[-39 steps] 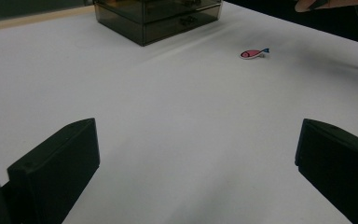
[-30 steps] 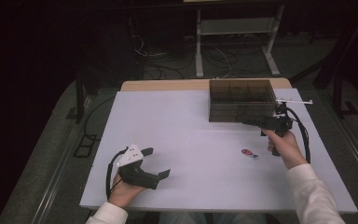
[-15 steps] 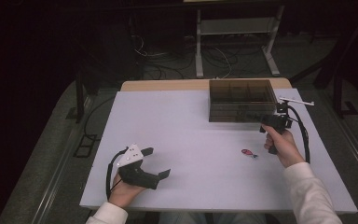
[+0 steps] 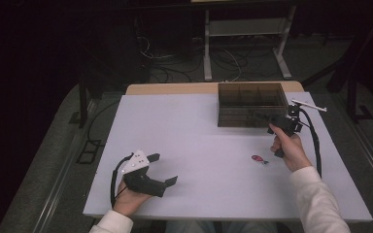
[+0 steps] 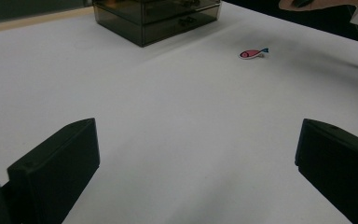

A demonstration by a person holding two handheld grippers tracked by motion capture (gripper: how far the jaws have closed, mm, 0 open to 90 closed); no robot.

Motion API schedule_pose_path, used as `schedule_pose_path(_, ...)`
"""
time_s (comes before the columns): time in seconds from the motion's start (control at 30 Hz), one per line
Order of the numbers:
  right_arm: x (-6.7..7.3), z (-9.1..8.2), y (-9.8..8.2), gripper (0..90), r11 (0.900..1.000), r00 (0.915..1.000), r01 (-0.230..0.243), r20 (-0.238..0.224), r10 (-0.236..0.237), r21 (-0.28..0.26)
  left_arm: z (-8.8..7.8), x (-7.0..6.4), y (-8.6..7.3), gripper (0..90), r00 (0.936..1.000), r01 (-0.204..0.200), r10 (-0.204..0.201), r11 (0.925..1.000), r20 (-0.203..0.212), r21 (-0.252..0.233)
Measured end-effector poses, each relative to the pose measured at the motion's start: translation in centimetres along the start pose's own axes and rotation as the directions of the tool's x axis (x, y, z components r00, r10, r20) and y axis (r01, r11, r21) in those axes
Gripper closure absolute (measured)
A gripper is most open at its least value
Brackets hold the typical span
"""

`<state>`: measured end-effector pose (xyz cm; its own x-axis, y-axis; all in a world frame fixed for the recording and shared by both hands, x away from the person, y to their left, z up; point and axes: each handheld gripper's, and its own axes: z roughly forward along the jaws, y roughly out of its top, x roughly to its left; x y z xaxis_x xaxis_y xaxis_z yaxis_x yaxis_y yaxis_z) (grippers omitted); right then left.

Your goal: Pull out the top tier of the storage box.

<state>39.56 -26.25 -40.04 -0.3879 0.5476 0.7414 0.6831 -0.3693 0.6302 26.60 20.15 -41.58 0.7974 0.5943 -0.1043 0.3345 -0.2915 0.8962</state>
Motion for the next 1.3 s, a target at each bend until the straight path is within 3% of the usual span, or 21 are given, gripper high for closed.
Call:
schedule_pose_path(0.3,-0.3,0.5,-0.2,13.6,0.999,0.9993,-0.034,0.013,0.034,-0.001,0.0,0.0,0.0,0.0,1.0,-0.001,0.001,1.0,0.0,0.001)
schedule_pose_path(0.47,-0.4,0.7,-0.3,13.9,0.999,0.9971,-0.046,0.059,0.047,-0.021,0.0,0.0,0.0,0.0,1.0,-0.002,0.002,1.0,0.0,0.002)
schedule_pose_path(0.63,-0.5,0.8,-0.3,14.1,0.996,0.9941,-0.076,0.073,0.08,-0.048,0.0,0.0,0.0,0.0,1.0,-0.001,0.001,1.0,0.0,0.0)
schedule_pose_path(1.0,-1.2,0.8,-0.2,14.3,0.982,0.9807,-0.162,0.095,0.171,-0.093,0.0,0.0,0.0,0.0,1.0,-0.002,0.002,1.0,0.002,0.0)
schedule_pose_path(1.3,-1.6,0.8,-0.2,16.0,0.96,0.9624,-0.247,0.083,0.259,-0.133,0.0,0.0,0.0,0.0,1.0,-0.001,0.001,1.0,0.002,0.0)
